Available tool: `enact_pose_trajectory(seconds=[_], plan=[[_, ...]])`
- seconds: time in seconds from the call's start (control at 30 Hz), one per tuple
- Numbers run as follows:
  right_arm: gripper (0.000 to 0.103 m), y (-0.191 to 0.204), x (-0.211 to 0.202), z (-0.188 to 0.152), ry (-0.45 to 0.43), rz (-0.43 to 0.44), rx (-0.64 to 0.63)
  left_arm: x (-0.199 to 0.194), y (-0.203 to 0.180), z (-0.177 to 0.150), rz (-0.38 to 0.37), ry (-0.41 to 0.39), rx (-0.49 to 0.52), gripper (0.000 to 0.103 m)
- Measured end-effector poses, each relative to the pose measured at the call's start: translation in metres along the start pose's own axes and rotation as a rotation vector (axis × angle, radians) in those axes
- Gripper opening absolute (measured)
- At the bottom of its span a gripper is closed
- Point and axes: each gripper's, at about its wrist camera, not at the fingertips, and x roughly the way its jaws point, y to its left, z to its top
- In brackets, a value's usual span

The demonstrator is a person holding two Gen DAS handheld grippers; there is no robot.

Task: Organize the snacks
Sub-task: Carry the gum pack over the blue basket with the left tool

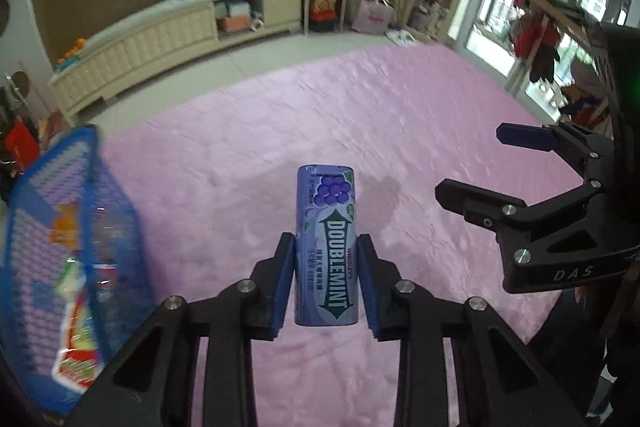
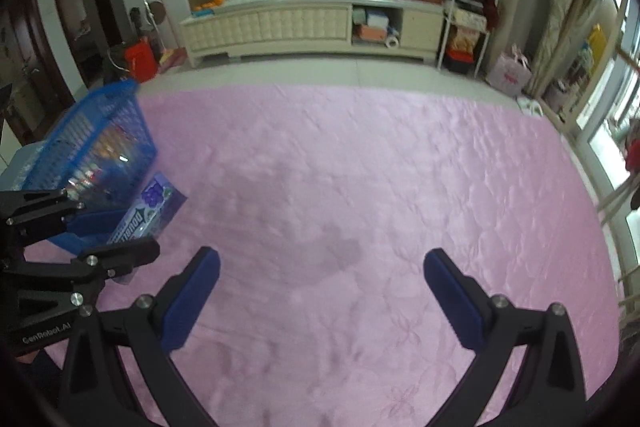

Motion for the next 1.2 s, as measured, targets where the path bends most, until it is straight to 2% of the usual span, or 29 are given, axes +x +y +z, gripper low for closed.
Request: enact_pose_trajectory(seconds=[0.13,0.37,0.7,0.9,1.2], plan=[[0.103,0.026,-0.022,0.015,-0.045,0.019,-0.035,-0.046,0.023,-0.006,0.035,-0.072,-0.04,0.028],[0.103,0.079,-0.043,0.032,-0.1,0.084,-0.085,-0.098,0.062,-0.02,0.12,-0.128,-0.064,0.028],[0.103,0.152,-0.038,0.041,-0.114,0.185,-0.158,-0.135,0.123,-0.053,0.218,-0.131,-0.155,0.028],[0.103,0.183,-0.021,0.043,-0.093,0.216,-0.172,-0.142,0.15,-0.064,0.252,-0.127,-0.203,0.028],[0.103,0.221,0.012,0.041,-0.04,0.224,-0.212,-0.116,0.177,-0.083,0.267,-0.077,-0.231,0.029]])
